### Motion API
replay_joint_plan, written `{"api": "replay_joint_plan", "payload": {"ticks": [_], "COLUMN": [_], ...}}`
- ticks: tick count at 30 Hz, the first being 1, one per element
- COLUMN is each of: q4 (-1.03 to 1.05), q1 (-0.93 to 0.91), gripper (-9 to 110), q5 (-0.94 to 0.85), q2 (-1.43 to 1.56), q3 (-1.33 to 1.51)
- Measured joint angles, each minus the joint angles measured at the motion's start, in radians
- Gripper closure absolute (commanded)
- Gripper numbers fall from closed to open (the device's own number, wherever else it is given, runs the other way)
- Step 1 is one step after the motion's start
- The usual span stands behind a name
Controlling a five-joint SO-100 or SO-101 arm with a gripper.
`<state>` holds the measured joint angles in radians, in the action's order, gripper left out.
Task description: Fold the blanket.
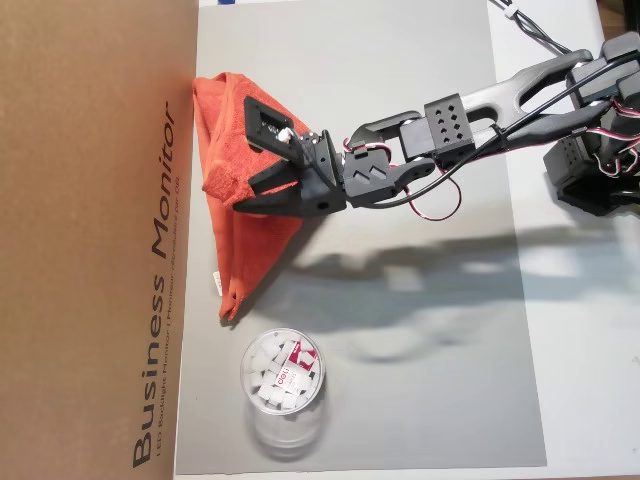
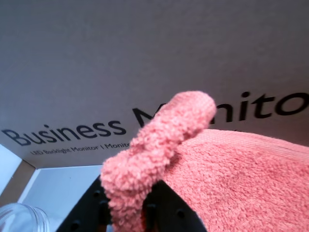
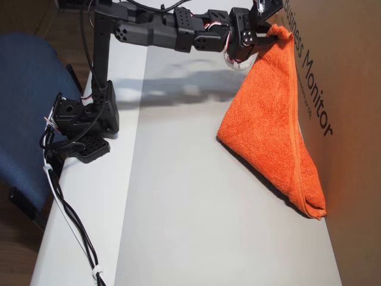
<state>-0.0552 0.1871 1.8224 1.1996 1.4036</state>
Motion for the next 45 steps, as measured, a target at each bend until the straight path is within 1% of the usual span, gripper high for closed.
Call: {"api": "replay_joint_plan", "payload": {"ticks": [21,33,45], "q4": [0.0,0.0,0.0], "q1": [0.107,0.12,0.124], "gripper": [102,102,101], "q5": [-0.272,-0.377,-0.385], "q2": [-0.391,-0.469,-0.528], "q3": [-0.328,-0.344,-0.344]}}
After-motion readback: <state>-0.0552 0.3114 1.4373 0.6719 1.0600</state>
